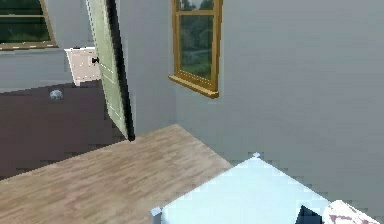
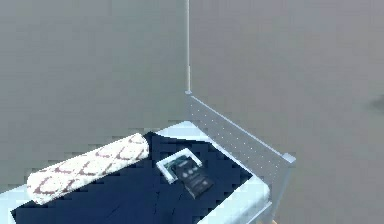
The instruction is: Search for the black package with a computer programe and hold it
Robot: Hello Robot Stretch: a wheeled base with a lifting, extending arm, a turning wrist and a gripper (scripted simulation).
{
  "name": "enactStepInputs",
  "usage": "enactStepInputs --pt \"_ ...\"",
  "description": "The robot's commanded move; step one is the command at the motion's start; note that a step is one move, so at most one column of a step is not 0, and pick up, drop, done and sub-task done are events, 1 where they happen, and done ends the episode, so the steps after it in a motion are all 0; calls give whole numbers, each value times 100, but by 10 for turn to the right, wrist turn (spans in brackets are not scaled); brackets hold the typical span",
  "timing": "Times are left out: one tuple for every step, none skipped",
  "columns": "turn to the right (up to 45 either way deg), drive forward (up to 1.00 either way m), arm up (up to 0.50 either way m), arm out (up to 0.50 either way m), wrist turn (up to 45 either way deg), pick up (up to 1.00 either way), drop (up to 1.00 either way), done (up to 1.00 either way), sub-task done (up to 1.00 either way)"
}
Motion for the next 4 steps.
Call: enactStepInputs --pt "0 0 50 0 0 0 0 0 0" --pt "0 0 2 0 0 0 0 0 0" --pt "0 0 0 42 0 0 0 0 0" --pt "0 0 0 0 450 0 0 0 0"
